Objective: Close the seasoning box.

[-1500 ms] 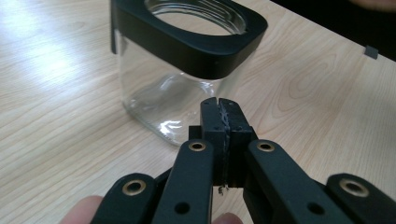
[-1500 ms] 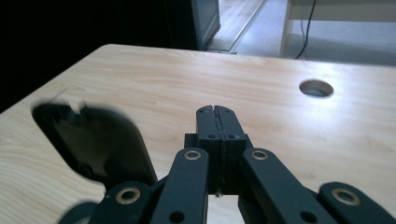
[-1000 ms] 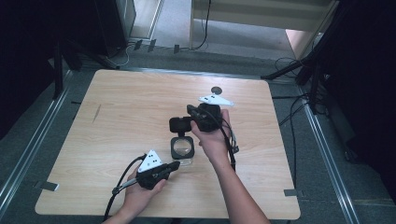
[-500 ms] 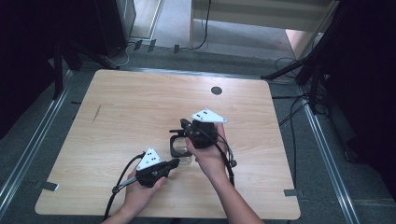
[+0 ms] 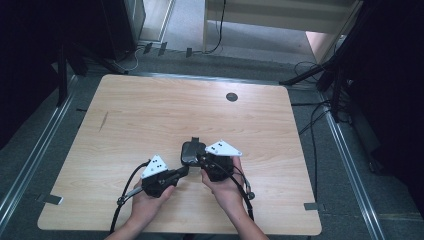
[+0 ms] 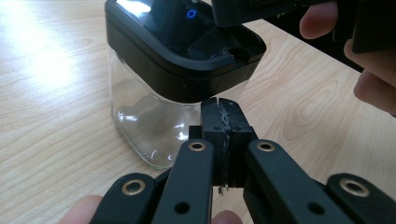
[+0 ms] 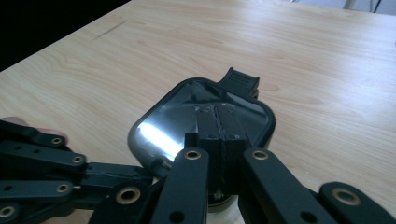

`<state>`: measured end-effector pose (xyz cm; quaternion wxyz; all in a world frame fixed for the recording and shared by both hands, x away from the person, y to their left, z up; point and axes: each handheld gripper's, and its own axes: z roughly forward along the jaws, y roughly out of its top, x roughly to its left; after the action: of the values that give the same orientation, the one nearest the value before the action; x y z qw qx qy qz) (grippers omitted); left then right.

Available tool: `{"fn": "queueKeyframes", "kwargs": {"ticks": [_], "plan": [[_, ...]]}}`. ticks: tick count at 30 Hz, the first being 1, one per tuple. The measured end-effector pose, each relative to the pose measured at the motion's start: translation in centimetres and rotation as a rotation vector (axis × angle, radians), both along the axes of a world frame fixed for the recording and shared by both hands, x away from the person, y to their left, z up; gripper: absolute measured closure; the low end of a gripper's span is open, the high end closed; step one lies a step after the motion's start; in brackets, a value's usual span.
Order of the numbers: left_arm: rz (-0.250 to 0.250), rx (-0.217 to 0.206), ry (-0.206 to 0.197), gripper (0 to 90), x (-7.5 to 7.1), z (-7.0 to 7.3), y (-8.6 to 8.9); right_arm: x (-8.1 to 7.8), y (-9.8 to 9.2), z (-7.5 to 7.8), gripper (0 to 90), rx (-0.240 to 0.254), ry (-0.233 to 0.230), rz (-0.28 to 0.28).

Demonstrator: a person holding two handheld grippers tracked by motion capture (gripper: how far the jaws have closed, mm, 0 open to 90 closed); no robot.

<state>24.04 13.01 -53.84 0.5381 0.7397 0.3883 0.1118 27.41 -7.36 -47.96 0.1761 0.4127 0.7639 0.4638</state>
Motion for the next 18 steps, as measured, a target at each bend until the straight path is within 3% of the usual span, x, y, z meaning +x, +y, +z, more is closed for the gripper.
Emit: {"fn": "queueKeyframes", "kwargs": {"ticks": [2, 3, 4, 5, 6, 7, 8, 10, 11, 12, 13, 14, 15, 16, 18], "plan": [[0.002, -0.002, -0.005, 90.0, -0.1, 0.1, 0.4, 0.0, -0.2, 0.1, 90.0, 0.015, -0.015, -0.003], [0.003, -0.005, -0.005, 90.0, -0.2, 0.2, 0.8, 0.0, -0.7, 0.4, 83.0, 0.035, -0.044, -0.011], [0.006, -0.003, -0.005, 90.0, -0.3, 0.2, 1.2, 0.0, -0.7, 0.4, 83.0, 0.035, -0.044, -0.011], [0.016, 0.003, -0.005, 88.7, -0.4, 0.2, 1.6, -0.1, -1.3, 0.6, 61.6, 0.052, -0.079, -0.026], [0.024, 0.003, -0.006, 88.7, -0.4, 0.1, 2.1, -0.1, -1.3, 0.6, 61.6, 0.052, -0.079, -0.026], [0.045, -0.013, -0.002, 84.3, -0.5, 0.1, 3.1, -0.1, -2.0, 0.7, 39.4, 0.074, -0.096, -0.054], [0.045, -0.013, -0.002, 80.3, -0.5, 0.1, 3.1, -0.1, -2.3, 0.7, 32.3, 0.077, -0.093, -0.064], [0.080, -0.043, -0.009, 67.8, -0.6, 0.3, 4.7, 0.0, -3.2, 0.7, 17.1, 0.083, -0.083, -0.078], [0.092, -0.056, -0.013, 67.8, -0.6, 0.3, 5.4, 0.0, -3.2, 0.7, 17.1, 0.083, -0.083, -0.078], [0.103, -0.063, -0.018, 59.9, -0.6, 0.4, 6.1, -0.1, -3.5, 0.6, 14.2, 0.076, -0.089, -0.086], [0.118, -0.053, -0.021, 51.0, -0.7, 0.5, 6.8, -0.2, -4.0, 0.6, 14.0, 0.076, -0.092, -0.086], [0.158, -0.046, -0.025, 35.7, -1.0, 0.7, 8.2, -0.5, -4.9, 0.4, 13.5, 0.064, -0.101, -0.091], [0.158, -0.046, -0.025, 30.3, -1.0, 0.7, 8.2, -0.5, -4.9, 0.4, 13.5, 0.064, -0.101, -0.091], [0.174, -0.047, -0.023, 30.3, -1.1, 0.7, 8.9, -0.6, -5.4, 0.2, 13.5, 0.062, -0.101, -0.098], [0.207, -0.059, -0.024, 19.9, -1.4, 0.8, 10.5, -0.8, -6.7, -0.2, 13.5, 0.066, -0.097, -0.103]]}}
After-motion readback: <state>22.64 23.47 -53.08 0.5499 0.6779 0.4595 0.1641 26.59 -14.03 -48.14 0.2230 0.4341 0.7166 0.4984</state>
